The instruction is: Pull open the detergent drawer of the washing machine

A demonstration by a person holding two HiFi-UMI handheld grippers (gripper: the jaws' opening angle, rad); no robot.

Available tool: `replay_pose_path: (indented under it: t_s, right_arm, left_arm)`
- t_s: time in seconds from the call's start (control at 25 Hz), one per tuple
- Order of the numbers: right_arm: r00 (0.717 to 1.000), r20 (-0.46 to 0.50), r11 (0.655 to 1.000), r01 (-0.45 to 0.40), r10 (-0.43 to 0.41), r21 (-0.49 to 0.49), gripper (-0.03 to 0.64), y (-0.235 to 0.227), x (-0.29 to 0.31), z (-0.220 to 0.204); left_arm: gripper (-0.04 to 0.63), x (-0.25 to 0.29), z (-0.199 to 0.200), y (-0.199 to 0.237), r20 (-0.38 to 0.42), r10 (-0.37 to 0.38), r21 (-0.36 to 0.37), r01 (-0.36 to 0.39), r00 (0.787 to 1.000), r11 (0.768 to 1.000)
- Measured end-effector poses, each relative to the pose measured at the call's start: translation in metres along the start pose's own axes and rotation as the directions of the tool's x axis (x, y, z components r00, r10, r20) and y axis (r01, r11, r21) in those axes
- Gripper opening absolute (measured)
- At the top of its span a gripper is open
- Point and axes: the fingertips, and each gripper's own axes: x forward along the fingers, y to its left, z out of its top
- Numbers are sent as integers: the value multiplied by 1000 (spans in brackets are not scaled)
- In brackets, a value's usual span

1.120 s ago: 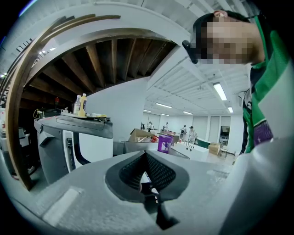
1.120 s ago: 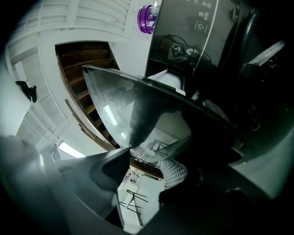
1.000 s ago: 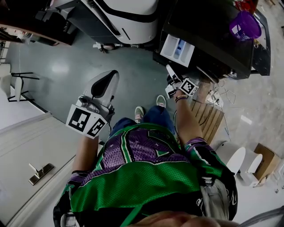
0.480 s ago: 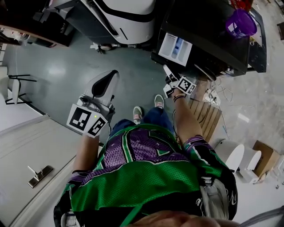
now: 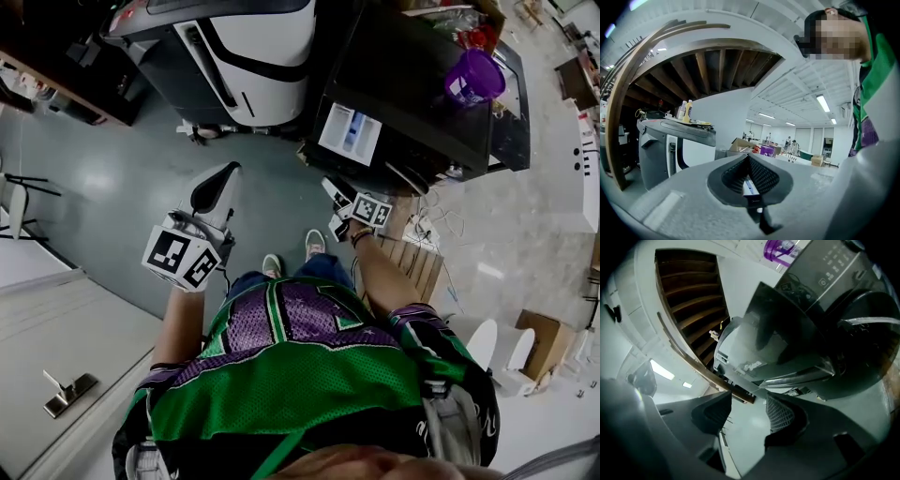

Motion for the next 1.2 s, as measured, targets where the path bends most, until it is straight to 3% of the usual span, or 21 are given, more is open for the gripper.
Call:
replay_pose_path:
  t_s: [0.24,0.44,0.84,1.04,1.2]
  right_arm:
    - [989,-146,991,-37,18,-130,219,45,-7,-28]
    - [981,-195,967,-58,8,-249,219,73,-13,-23]
    - [998,16,951,63,-61,-304,219,73,-44,58]
    - [988,120,934,128,-93,-334,219,70,-66,109]
    - [971,177,900,219,-162,-377,219,66,-88,145]
  left_arm:
    - [17,-10,-5,15,4,20,-19,-20,1000,1000]
    - [17,1,-2,15,11,2,-11,-1,1000,1000]
    - [17,57,11,3,-14,-89,30,89,996,996]
    - [17,97,14,-5,-29,-121,34,121,992,992]
    - [17,124,19,-17,-37,-144,30,145,989,989]
